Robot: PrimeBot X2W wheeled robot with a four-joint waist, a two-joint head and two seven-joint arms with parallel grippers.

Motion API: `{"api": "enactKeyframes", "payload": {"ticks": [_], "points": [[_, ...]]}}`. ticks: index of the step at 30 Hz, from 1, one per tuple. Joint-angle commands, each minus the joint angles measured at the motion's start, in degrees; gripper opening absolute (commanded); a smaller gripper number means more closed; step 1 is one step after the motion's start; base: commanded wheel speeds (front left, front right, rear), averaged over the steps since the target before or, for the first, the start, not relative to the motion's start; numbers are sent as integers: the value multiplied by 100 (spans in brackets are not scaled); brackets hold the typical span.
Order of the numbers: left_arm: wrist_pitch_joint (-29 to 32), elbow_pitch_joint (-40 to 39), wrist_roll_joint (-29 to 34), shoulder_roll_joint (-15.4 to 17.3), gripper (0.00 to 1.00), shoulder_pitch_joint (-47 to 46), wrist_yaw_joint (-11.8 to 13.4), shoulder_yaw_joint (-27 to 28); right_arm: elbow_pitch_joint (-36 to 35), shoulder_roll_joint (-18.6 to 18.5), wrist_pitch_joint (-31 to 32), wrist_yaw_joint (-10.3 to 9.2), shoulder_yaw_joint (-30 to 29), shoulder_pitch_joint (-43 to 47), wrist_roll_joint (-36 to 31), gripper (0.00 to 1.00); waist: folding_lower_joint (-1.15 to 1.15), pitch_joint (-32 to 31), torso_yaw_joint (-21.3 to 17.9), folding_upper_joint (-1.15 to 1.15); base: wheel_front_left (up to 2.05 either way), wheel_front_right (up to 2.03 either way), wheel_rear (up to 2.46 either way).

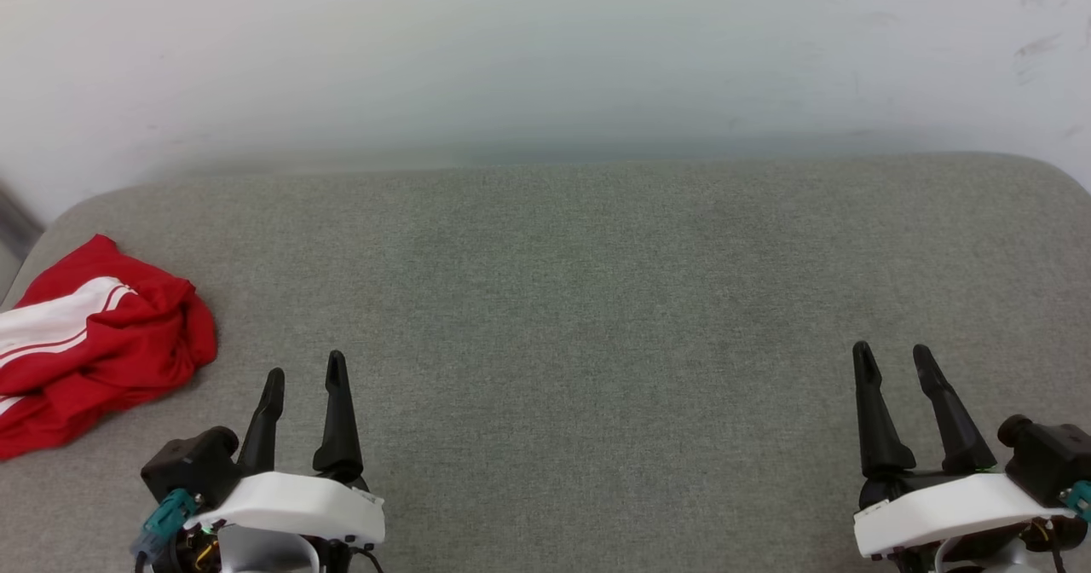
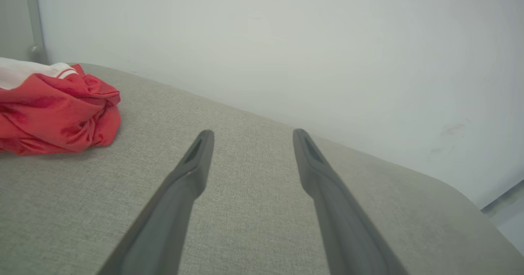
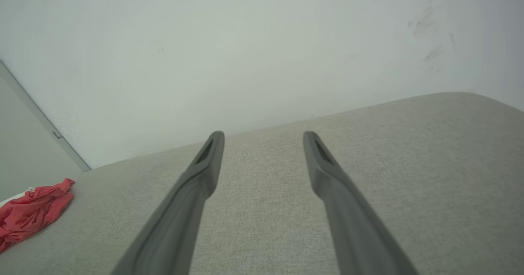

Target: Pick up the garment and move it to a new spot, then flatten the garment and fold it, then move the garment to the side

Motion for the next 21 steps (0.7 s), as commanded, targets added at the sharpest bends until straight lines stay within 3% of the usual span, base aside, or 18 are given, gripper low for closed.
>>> {"api": "enactKeyframes", "payload": {"ticks": [1, 21], "points": [[-53, -80, 153, 43, 100, 28, 4, -31, -95, 2, -57, 0, 9, 36, -167, 100, 0, 0, -2, 0, 0, 0, 0], [-333, -256, 1111, -19, 100, 178, -174, -113, -251, 3, -329, 0, 39, 151, -1164, 100, 0, 26, 1, 0, 0, 0, 0]]}}
